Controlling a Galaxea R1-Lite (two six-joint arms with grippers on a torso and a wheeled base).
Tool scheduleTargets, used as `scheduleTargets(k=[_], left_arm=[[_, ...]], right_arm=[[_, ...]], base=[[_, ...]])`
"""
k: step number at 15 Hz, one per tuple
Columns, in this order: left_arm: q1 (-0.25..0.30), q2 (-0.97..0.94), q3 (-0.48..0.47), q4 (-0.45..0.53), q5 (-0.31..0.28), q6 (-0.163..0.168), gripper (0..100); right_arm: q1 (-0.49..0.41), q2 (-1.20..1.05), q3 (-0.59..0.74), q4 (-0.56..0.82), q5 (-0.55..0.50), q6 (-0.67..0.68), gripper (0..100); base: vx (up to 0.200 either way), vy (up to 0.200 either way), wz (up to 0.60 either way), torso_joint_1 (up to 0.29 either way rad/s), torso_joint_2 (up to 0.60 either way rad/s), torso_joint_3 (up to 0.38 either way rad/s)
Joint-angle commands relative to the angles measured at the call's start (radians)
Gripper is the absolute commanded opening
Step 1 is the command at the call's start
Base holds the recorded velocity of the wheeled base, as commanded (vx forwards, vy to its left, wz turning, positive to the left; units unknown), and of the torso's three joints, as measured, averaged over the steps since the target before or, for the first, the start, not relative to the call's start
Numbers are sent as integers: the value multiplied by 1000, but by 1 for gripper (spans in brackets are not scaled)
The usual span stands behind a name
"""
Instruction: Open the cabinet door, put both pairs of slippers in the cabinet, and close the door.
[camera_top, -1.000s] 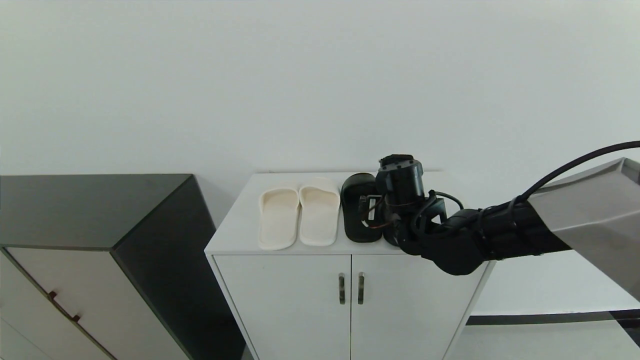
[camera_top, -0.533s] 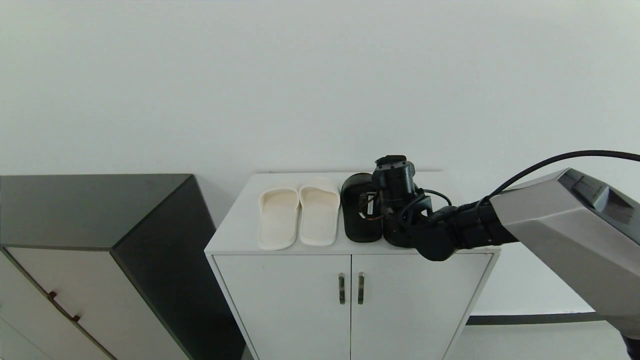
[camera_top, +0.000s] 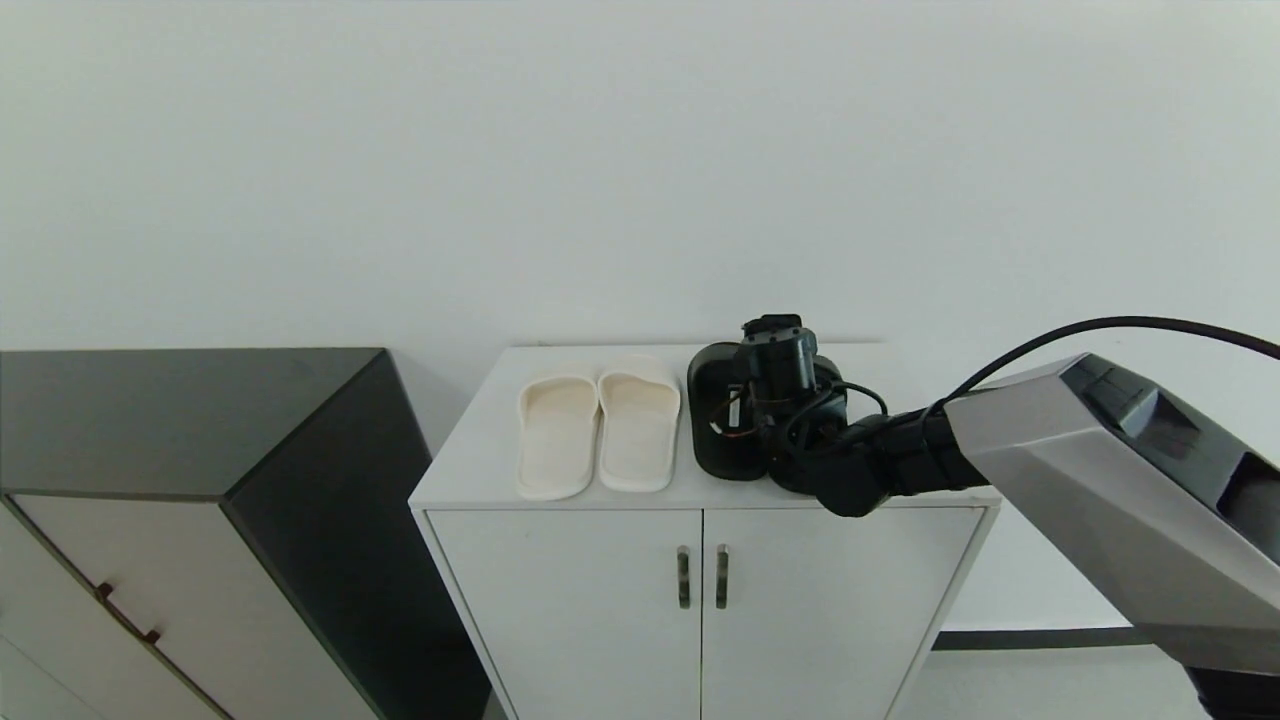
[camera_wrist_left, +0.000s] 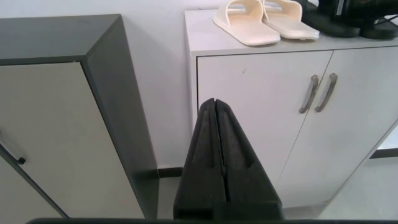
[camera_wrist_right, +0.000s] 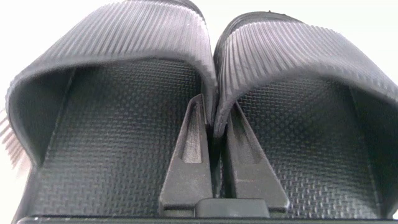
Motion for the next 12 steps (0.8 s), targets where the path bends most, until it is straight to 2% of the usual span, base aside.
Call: scheduleTargets(k=[1, 4, 6, 9, 12], left_arm=[[0, 0, 0, 0, 0, 0, 0], [0, 0, 0, 0, 0, 0, 0], [0, 0, 0, 0, 0, 1, 0], [0, 0, 0, 0, 0, 1, 0], [0, 0, 0, 0, 0, 1, 0]], right_arm=[[0, -46, 16, 0, -14, -7, 0], [20, -204, 142, -8, -7, -35, 0], [61, -345, 286, -9, 62, -37, 0], [129, -608, 622, -8, 258, -35, 0], [141, -839, 872, -9, 483, -30, 0]], base=[[0, 0, 0, 0, 0, 0], [0, 0, 0, 0, 0, 0], [0, 0, 0, 0, 0, 0], [0, 0, 0, 0, 0, 0], [0, 0, 0, 0, 0, 0]])
